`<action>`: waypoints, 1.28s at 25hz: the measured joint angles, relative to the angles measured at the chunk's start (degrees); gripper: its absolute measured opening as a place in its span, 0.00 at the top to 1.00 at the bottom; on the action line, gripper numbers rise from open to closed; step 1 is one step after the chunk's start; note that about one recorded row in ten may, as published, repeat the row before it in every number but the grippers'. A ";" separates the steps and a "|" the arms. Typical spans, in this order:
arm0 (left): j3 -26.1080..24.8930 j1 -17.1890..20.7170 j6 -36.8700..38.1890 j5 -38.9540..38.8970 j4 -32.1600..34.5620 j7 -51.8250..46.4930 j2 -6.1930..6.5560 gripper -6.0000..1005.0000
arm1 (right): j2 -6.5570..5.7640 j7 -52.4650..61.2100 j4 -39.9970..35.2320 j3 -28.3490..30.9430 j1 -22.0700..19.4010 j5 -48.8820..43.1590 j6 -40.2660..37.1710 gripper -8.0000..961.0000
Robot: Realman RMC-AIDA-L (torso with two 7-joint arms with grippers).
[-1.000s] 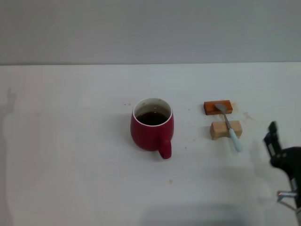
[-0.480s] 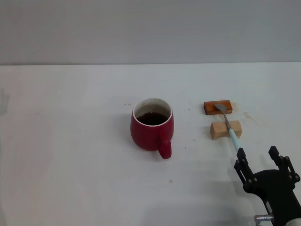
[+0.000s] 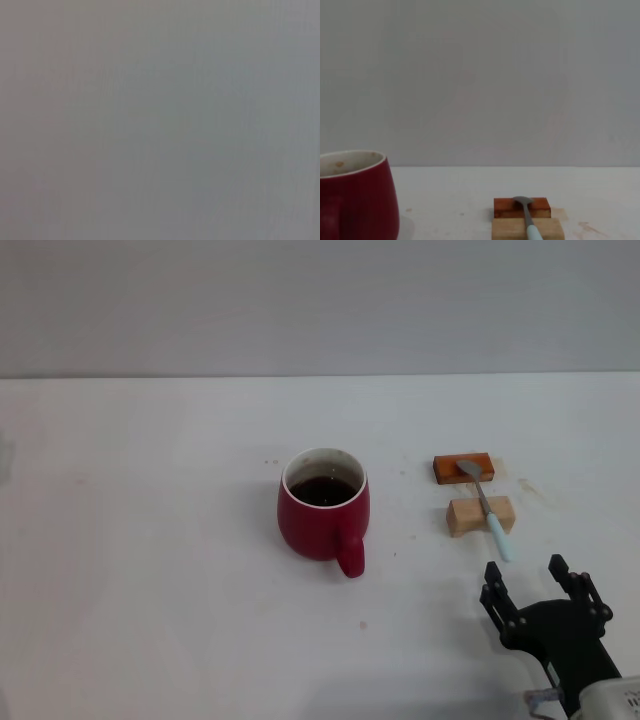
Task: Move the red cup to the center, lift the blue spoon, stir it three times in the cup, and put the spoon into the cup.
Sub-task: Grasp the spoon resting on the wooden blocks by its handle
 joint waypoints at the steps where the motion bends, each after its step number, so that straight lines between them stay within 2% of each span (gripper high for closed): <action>1: 0.00 0.00 0.00 0.00 0.00 0.00 0.00 0.14 | 0.00 0.00 0.00 0.00 0.00 0.00 0.00 0.22; 15: 0.00 -0.22 1.13 -0.13 0.06 -0.03 -0.21 0.14 | -0.19 0.23 -2.80 0.57 5.90 2.38 5.12 0.22; 32: 0.00 -0.71 1.12 -0.38 0.01 -0.03 -0.38 0.14 | -0.29 0.27 -4.45 1.38 8.87 2.77 7.77 0.22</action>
